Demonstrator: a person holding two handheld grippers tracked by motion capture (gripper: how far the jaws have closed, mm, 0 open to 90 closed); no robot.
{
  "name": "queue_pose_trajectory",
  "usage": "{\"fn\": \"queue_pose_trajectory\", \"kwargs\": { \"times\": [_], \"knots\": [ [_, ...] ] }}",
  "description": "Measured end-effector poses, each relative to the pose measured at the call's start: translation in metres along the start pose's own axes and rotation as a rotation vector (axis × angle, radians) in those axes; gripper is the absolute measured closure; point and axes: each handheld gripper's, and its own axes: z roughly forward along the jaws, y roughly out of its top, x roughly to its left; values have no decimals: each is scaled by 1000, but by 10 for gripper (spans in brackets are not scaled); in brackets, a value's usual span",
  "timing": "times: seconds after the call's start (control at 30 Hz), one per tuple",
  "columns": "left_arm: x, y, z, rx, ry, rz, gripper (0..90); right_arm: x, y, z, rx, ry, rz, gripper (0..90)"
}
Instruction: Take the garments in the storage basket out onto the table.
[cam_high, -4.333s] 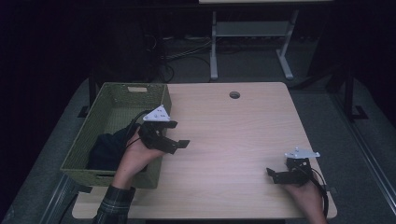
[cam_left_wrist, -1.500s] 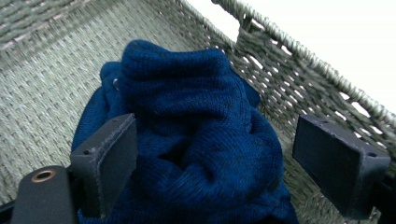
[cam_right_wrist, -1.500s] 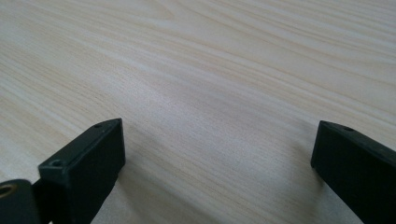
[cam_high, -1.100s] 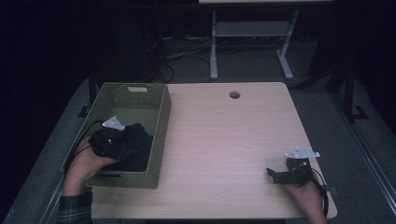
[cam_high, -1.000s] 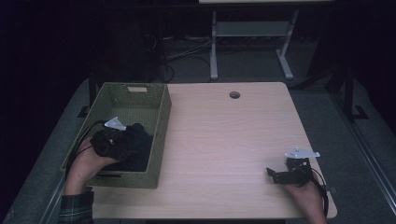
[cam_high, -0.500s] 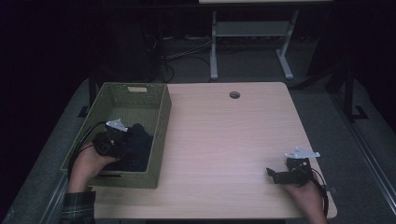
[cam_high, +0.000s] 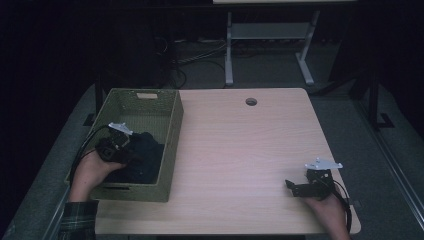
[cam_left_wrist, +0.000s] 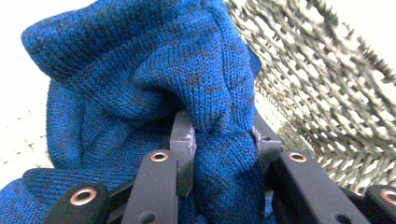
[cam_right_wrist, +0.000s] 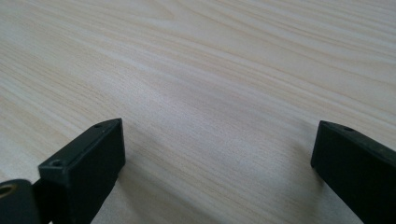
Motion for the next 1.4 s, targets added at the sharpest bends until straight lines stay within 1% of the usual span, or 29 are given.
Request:
{"fn": "queue_pose_trajectory", "kwargs": {
  "times": [0.07,0.17,0.23,0.4,0.6,0.73,0.83,0.9,0.97,1.0,1.07,1.17,1.27,1.4],
  "knots": [
    [0,3,-5,-2,5,-11,688,0,0,0,0,0,0,27],
    [0,7,-12,8,11,-10,689,0,0,0,0,0,0,27],
    [0,9,-17,7,17,-17,690,0,0,0,0,0,0,27],
    [0,15,-25,16,15,-16,693,0,0,0,-1,2,2,27],
    [0,24,-37,9,26,-26,698,0,0,0,0,0,-2,27],
    [-1,33,-46,33,56,-14,698,0,0,0,0,0,1,27],
    [-3,39,-55,41,74,-9,698,0,0,0,0,0,2,27],
    [-3,42,-60,40,80,-4,698,0,0,0,0,1,1,27],
    [-4,45,-66,28,85,0,699,0,0,0,-1,2,0,27],
    [-4,46,-68,22,84,-9,699,0,0,0,0,1,0,27],
    [-6,50,-72,14,85,-10,699,0,0,0,0,1,0,27],
    [-7,56,-78,27,95,6,700,0,0,0,0,2,0,27],
    [-8,61,-83,34,104,2,700,0,0,0,0,2,0,27],
    [-9,69,-96,14,117,2,701,0,0,0,-1,1,1,27]
  ]
}}
